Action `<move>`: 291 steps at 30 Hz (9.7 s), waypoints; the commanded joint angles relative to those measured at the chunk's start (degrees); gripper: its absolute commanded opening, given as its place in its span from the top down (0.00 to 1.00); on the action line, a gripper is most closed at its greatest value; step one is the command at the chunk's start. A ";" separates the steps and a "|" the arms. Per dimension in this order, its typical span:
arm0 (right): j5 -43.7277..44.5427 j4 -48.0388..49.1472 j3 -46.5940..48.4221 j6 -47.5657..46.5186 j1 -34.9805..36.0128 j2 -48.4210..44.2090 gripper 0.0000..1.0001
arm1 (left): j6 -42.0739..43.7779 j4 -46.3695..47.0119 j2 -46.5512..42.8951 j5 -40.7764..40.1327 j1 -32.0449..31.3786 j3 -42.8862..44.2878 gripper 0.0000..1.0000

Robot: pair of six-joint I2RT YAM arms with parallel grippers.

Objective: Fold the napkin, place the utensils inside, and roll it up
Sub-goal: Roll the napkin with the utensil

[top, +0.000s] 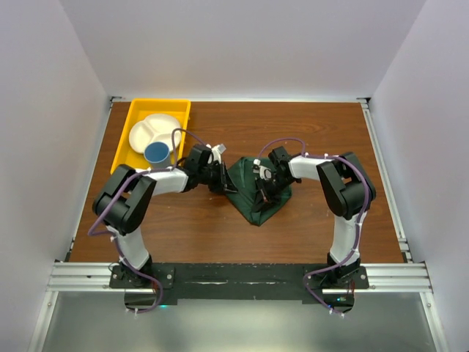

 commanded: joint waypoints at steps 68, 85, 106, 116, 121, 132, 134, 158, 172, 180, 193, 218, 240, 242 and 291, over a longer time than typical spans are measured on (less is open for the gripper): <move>40.31 10.15 2.51 -4.45 18.91 -2.31 0.65 | 11.73 -13.88 17.55 -5.82 3.71 6.21 1.00; 9.27 28.60 -9.89 7.24 9.25 2.70 0.95 | 6.91 -25.06 -4.16 -16.28 4.14 17.21 0.51; 5.84 32.21 -9.54 7.78 6.43 4.81 0.95 | -23.93 -5.04 -12.09 -15.58 4.06 -8.89 0.36; 5.57 31.95 -8.75 7.60 6.25 4.98 0.94 | -29.30 9.82 -8.66 -17.25 4.06 -16.19 0.39; 5.31 31.77 -8.31 7.60 6.25 4.72 0.92 | -25.62 10.97 -4.79 -16.73 4.06 -14.09 0.51; 9.35 21.59 -5.33 3.48 6.25 -2.30 0.73 | -18.06 1.14 -3.82 -16.20 3.97 -8.29 1.00; 12.58 16.41 -3.40 0.85 6.25 -5.29 0.68 | -17.79 -0.88 -4.26 -16.46 3.97 -7.58 1.00; 57.22 12.41 -0.92 1.11 30.68 -23.83 0.03 | -20.69 -22.58 -0.57 -19.53 1.24 6.82 1.00; 66.74 28.60 -4.88 -1.71 36.13 -15.85 0.36 | -24.03 -32.00 2.15 -23.93 -2.44 13.51 1.00; 70.96 31.24 -6.64 -2.07 37.89 -12.34 0.51 | -25.79 -33.85 2.51 -24.11 -3.06 13.60 1.00; 77.91 29.14 -6.82 -0.49 39.83 -7.23 0.83 | -26.67 -36.49 3.47 -20.95 -3.06 14.66 1.00; 22.33 44.86 -22.99 15.50 16.91 -16.38 1.00 | -2.24 -20.32 -11.64 -19.90 -0.43 8.16 0.47; -5.50 68.59 -27.56 29.49 0.63 5.33 1.00 | -13.57 -1.08 -6.90 -3.46 -0.43 -1.08 0.73; -5.32 68.68 -27.56 29.84 0.19 6.30 1.00 | -13.84 1.03 -5.41 -3.11 -0.43 -0.55 0.80; 26.84 -0.93 -7.96 -2.69 4.57 -27.80 0.25 | -5.22 15.19 16.83 -8.03 -0.16 -9.78 1.00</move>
